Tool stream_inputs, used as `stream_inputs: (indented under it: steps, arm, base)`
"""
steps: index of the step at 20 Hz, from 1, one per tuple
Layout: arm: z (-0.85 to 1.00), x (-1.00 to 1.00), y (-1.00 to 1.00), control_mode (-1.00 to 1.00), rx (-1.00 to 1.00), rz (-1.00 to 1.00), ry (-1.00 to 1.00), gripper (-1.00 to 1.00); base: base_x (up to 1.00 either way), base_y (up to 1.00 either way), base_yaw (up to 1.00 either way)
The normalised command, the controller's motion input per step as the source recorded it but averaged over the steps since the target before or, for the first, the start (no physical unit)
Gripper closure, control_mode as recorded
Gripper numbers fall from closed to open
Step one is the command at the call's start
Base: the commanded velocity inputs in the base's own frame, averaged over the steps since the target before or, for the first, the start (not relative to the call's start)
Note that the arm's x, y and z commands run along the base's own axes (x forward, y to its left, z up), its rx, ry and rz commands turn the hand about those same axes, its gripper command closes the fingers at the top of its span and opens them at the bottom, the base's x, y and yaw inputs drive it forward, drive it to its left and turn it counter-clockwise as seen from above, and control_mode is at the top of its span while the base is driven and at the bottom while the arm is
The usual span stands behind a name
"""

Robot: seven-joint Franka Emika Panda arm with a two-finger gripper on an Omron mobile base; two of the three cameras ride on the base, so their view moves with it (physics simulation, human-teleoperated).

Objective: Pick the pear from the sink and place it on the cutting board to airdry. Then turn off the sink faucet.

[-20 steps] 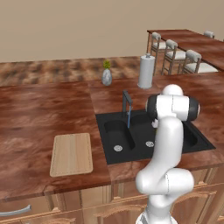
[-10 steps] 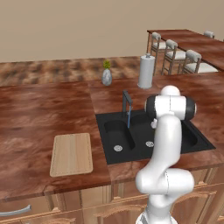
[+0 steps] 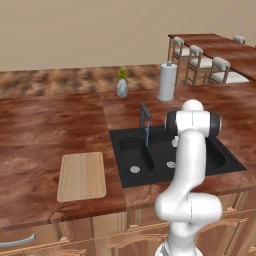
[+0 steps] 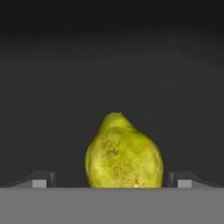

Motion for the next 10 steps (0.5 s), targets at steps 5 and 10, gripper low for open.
stream_inputs:
  steps: [5, 10]
  arm:
    - [-0.14, 0.12, -0.05, -1.00, 0.00, 0.00, 0.00, -1.00]
    - [-0.13, 0.10, -0.04, -1.00, 0.00, 0.00, 0.01, -1.00]
  base:
    - [0.00, 0.00, 0.00]
    - [0.00, 0.00, 0.00]
